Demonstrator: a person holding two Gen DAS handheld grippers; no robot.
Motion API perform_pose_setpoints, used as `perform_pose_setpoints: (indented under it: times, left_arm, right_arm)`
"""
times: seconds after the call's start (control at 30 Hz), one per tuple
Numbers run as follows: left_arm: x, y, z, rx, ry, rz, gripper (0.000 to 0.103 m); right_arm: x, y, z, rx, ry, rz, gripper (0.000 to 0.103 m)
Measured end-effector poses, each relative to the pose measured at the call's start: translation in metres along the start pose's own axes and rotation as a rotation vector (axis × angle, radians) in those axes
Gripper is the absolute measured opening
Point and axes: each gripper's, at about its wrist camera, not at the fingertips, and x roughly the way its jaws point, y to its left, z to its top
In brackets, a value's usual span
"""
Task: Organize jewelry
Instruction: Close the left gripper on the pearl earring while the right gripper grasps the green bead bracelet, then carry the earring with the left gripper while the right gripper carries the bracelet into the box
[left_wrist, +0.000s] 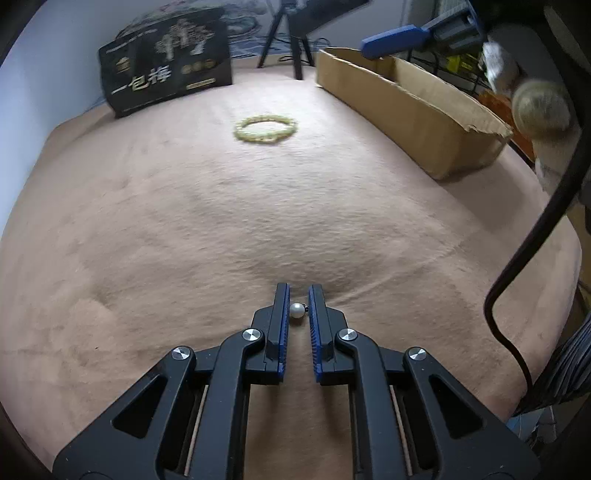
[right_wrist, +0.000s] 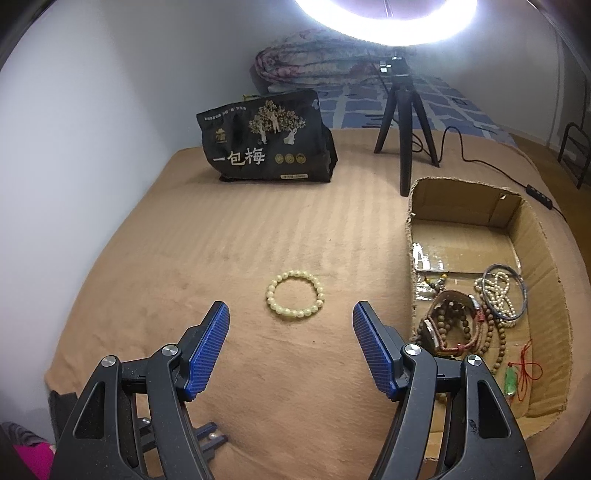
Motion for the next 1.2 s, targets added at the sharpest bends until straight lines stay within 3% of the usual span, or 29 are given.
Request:
perform_pose_setpoints:
  times: [0.2,0.4,0.53,0.8,0.87,1.0,1.2]
  left_arm:
    - [-0.002,0.027,-0.004,-0.061,0.001,0.04,0.01]
    - [-0.003,0.044,-0.005,-0.095,-0.002,0.066,0.01]
    - [-0.008,0.047,-0.002,-0.097,-0.002,0.067,0.01]
    - [-0.015,0.048,0.006,-0.1,-0.001,0.063,0.009]
    - [-0.015,0.049,0.007,-0.107,-0.001,0.06,0.009]
    - [-0.016,0.054,0.008,-0.126,-0.003,0.066,0.009]
    - [-0.02,0.062,0.007,-0.158,-0.006,0.083,0.009]
  right_arm:
    - [0.022,0.0,-0.001,0.028,0.059,0.023,0.069]
    - [0.059,-0.004,-0.004,0.112,0.141,-0.023,0.065]
    - [0.081,-0.009,-0.004,0.162,0.162,-0.091,0.059]
    - [0.108,-0.008,-0.004,0.1,0.153,-0.213,0.053]
    - [0.113,-0.003,-0.006,0.053,0.147,-0.227,0.045]
    - [0.116,0.009,-0.009,-0.011,0.138,-0.193,0.011]
    - [0.114,0.019,-0.015,-0.051,0.154,-0.121,0.006]
